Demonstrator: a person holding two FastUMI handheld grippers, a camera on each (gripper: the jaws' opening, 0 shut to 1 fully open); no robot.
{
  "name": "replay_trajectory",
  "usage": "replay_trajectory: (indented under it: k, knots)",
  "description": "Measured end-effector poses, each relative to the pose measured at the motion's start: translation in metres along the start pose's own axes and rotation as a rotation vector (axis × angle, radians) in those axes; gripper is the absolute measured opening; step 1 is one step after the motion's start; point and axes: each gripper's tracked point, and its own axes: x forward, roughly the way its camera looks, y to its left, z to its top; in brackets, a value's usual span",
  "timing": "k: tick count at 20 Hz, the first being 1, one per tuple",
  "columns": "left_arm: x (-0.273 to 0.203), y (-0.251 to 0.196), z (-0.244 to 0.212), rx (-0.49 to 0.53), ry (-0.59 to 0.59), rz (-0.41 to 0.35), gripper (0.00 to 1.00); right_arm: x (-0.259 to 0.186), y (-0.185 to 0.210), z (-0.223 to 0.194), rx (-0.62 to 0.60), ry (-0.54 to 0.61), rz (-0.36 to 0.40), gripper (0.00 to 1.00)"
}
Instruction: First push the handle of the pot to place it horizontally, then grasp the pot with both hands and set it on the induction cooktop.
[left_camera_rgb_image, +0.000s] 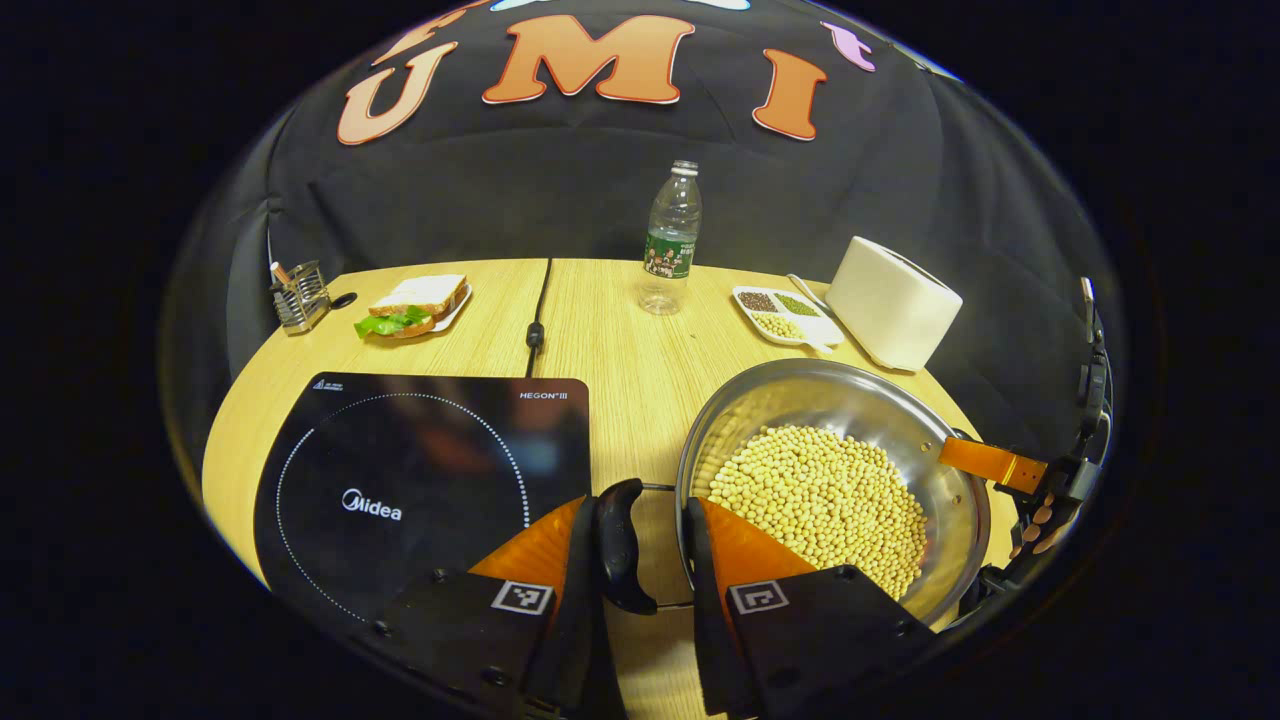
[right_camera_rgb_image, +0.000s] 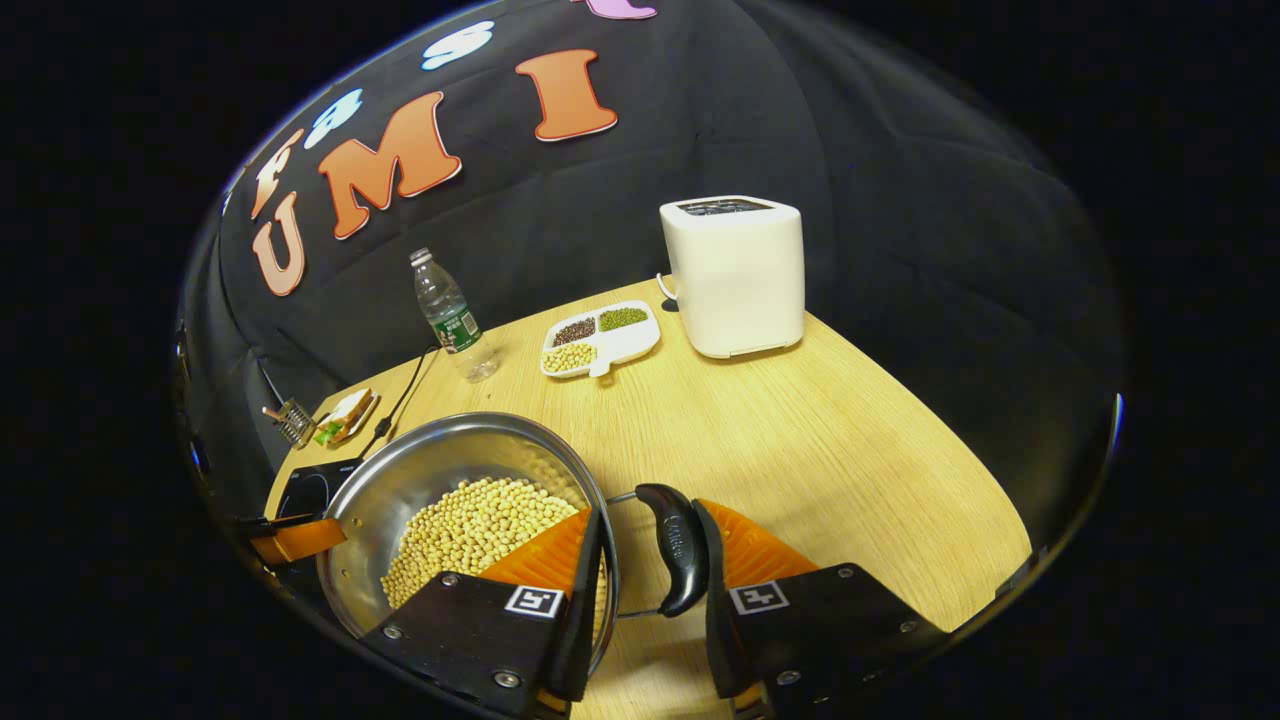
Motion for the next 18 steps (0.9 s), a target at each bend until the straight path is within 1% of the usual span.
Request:
replay_trajectory:
  k: [4, 8, 15, 18]
  knots:
    - [-0.014, 0.009, 0.017, 0.006, -0.022, 0.010, 0.50, -0.009, 0.013, 0.011, 0.018, -0.015, 0.020, 0.47]
    - [-0.033, 0.028, 0.037, 0.006, -0.035, 0.026, 0.50, -0.020, 0.037, 0.026, 0.016, -0.033, 0.045, 0.46]
    - [-0.071, 0.087, 0.068, 0.013, -0.056, 0.075, 0.51, -0.033, 0.107, 0.039, 0.025, -0.037, 0.123, 0.46]
    - [-0.081, 0.118, 0.070, 0.001, -0.051, 0.092, 0.51, -0.038, 0.136, 0.038, 0.021, -0.030, 0.152, 0.46]
